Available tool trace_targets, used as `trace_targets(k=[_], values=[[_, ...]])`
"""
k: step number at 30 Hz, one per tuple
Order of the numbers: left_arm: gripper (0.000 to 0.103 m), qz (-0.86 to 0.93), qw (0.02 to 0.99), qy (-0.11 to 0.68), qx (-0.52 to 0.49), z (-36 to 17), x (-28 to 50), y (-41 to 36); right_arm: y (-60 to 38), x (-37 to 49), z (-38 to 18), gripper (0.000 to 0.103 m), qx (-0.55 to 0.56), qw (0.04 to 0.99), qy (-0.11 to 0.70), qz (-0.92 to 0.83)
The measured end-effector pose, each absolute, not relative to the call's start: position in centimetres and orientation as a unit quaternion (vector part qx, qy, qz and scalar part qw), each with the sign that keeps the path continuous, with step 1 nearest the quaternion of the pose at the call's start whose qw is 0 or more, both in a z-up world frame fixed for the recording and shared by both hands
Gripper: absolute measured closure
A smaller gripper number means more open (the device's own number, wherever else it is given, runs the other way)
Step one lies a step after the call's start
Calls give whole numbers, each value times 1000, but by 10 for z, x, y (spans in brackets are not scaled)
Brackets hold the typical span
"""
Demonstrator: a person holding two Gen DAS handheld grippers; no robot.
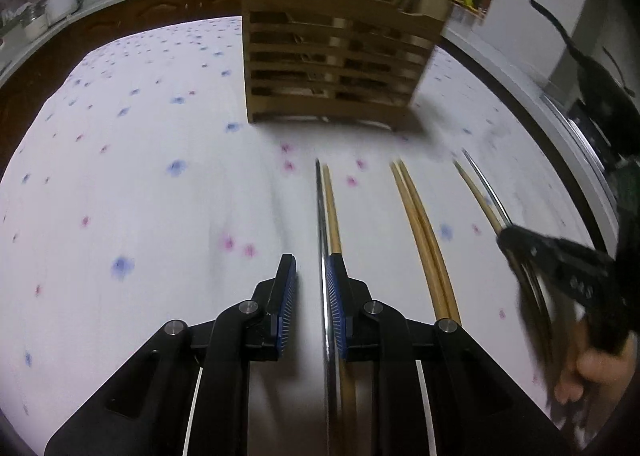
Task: Organize utensils
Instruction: 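Grasp a metal chopstick with the left gripper while the right gripper grasps a wooden one, then carry both chopsticks upright and lower them into the wooden holder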
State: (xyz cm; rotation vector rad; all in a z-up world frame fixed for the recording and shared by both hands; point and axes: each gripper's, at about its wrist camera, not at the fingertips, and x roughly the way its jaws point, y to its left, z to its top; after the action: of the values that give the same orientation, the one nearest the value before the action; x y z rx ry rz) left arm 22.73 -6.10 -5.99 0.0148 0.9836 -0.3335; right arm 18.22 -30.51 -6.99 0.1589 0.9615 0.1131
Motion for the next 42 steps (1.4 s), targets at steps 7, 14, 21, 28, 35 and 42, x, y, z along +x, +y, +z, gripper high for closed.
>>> trace_targets(k=[7, 14, 21, 28, 35, 42], values=[[88, -169, 864, 474, 30, -68, 251, -75, -303, 202, -71, 90, 75, 881, 464, 53], [87, -164, 866, 469, 56, -68, 259, -82, -299, 219, -72, 90, 66, 881, 466, 55], [95, -162, 866, 466, 81, -68, 276, -96, -279, 252, -73, 89, 2, 878, 476, 50], [99, -167, 866, 469, 47, -59, 268, -80, -270, 254, -72, 98, -20, 878, 475, 58], [99, -190, 890, 414, -20, -7, 227, -44, -273, 205, -21, 98, 52, 903, 415, 102], [99, -209, 914, 345, -52, 53, 183, -15, -270, 164, 37, 98, 68, 926, 348, 126]])
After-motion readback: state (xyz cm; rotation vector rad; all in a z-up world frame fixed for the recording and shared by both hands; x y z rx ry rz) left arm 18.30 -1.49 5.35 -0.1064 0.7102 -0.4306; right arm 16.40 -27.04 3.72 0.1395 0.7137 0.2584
